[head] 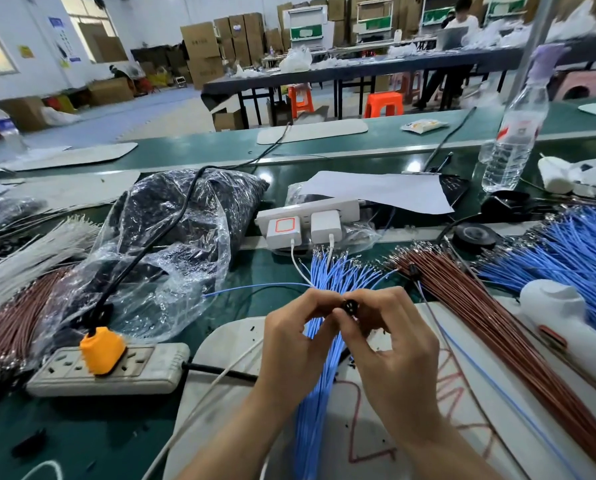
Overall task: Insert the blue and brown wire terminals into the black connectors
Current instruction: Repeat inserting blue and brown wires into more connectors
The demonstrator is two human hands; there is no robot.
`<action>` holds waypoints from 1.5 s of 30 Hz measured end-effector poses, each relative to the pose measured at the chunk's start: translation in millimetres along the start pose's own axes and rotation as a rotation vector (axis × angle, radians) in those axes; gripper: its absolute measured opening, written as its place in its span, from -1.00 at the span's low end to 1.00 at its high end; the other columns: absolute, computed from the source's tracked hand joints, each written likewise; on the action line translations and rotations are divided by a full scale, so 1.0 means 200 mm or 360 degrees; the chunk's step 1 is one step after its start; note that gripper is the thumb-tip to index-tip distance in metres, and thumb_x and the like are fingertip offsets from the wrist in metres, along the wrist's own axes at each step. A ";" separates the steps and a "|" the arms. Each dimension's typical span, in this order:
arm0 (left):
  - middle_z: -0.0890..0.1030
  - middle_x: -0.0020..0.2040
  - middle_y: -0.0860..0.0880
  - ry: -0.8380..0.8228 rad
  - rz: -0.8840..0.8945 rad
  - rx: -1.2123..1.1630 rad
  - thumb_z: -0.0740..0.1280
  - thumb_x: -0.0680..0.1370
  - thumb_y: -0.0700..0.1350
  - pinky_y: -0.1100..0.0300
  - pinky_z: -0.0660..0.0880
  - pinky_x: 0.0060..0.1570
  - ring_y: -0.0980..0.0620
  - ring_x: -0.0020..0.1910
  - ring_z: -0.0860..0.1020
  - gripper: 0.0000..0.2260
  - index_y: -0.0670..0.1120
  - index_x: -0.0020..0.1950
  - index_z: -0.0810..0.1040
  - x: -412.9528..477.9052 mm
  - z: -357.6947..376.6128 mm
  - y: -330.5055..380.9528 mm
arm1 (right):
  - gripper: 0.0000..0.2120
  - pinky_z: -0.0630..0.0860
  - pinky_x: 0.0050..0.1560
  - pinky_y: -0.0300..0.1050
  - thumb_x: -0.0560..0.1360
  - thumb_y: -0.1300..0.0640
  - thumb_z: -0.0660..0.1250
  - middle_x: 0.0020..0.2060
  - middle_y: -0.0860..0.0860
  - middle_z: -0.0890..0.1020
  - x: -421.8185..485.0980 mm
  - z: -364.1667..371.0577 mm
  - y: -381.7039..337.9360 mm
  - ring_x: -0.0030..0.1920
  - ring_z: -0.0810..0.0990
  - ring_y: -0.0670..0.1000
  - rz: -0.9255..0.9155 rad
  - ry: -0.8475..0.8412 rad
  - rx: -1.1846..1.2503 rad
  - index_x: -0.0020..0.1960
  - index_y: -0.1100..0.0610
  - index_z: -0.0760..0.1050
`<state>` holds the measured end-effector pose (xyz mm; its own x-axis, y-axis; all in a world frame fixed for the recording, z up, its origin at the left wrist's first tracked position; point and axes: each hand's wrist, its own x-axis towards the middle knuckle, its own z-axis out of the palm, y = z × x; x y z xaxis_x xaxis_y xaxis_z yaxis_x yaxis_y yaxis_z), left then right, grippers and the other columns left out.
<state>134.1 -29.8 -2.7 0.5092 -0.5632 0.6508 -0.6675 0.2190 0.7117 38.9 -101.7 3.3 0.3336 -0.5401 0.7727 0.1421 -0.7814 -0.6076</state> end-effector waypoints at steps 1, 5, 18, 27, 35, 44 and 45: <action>0.65 -0.12 0.15 0.0008 0.0000 0.0005 0.31 0.49 -0.11 0.34 0.53 -0.12 0.19 -0.19 0.63 -0.91 0.03 -0.03 0.56 0.00 0.00 0.00 | -0.90 0.46 -0.20 -0.37 0.43 0.23 0.42 -0.24 0.04 0.54 0.00 0.00 0.00 -0.28 0.48 -0.15 -0.0001 -0.0004 -0.0003 -0.10 0.26 0.58; 0.66 -0.12 0.11 0.0006 -0.0015 -0.0001 0.31 0.49 -0.13 0.30 0.55 -0.11 0.16 -0.17 0.64 -0.89 0.00 -0.02 0.58 0.00 0.00 0.00 | -0.86 0.50 -0.23 -0.26 0.45 0.17 0.35 -0.22 0.04 0.54 0.01 0.00 0.00 -0.30 0.51 -0.12 0.0026 -0.0003 0.0061 -0.09 0.23 0.60; 0.68 -0.16 0.06 0.0004 -0.0062 -0.0015 0.30 0.50 -0.11 0.19 0.59 -0.11 0.13 -0.16 0.66 -0.88 -0.06 -0.02 0.61 0.00 0.00 0.01 | -0.87 0.55 -0.19 -0.20 0.38 0.29 0.42 -0.20 0.08 0.57 0.02 -0.01 0.00 -0.24 0.54 -0.14 -0.0010 -0.0004 0.0000 -0.07 0.25 0.63; 0.67 -0.12 0.10 -0.0039 -0.0064 -0.0014 0.33 0.52 -0.22 0.22 0.58 -0.12 0.14 -0.15 0.66 -0.83 0.04 -0.01 0.60 0.00 0.00 0.00 | -0.88 0.53 -0.17 -0.27 0.42 0.22 0.41 -0.19 0.05 0.57 0.02 -0.01 0.00 -0.24 0.54 -0.12 -0.0029 0.0014 -0.0013 -0.06 0.22 0.63; 0.67 -0.22 0.04 -0.0099 -0.0275 0.0056 0.33 0.49 -0.16 0.29 0.55 -0.15 0.15 -0.22 0.64 -0.90 -0.15 -0.07 0.62 0.00 0.01 -0.03 | -0.88 0.53 -0.15 -0.32 0.44 0.21 0.42 -0.20 0.05 0.59 0.02 -0.01 0.04 -0.23 0.55 -0.13 -0.0017 0.0006 -0.0017 -0.07 0.26 0.62; 0.65 -0.05 0.14 -0.0074 -0.0069 -0.0004 0.38 0.50 -0.10 0.32 0.54 -0.02 0.18 -0.08 0.64 -0.80 0.09 0.10 0.54 -0.01 0.01 -0.01 | -0.78 0.51 -0.18 -0.42 0.46 0.01 0.37 -0.23 -0.08 0.64 0.11 -0.10 0.07 -0.22 0.62 -0.20 0.0141 -0.0197 0.0109 -0.04 0.16 0.60; 0.65 -0.08 0.14 -0.0022 -0.0074 -0.0012 0.38 0.49 -0.06 0.34 0.53 -0.03 0.18 -0.11 0.64 -0.85 0.09 0.05 0.57 0.00 0.01 -0.01 | -0.80 0.46 -0.18 -0.48 0.47 0.02 0.35 -0.24 -0.10 0.63 0.14 -0.13 0.09 -0.24 0.60 -0.21 0.0157 -0.0128 0.0025 -0.03 0.13 0.60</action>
<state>134.7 -31.2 -5.7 0.5320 -0.5837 0.6134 -0.6393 0.1982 0.7430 25.5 -139.2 18.8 0.4202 -0.5866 0.6923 0.1193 -0.7207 -0.6829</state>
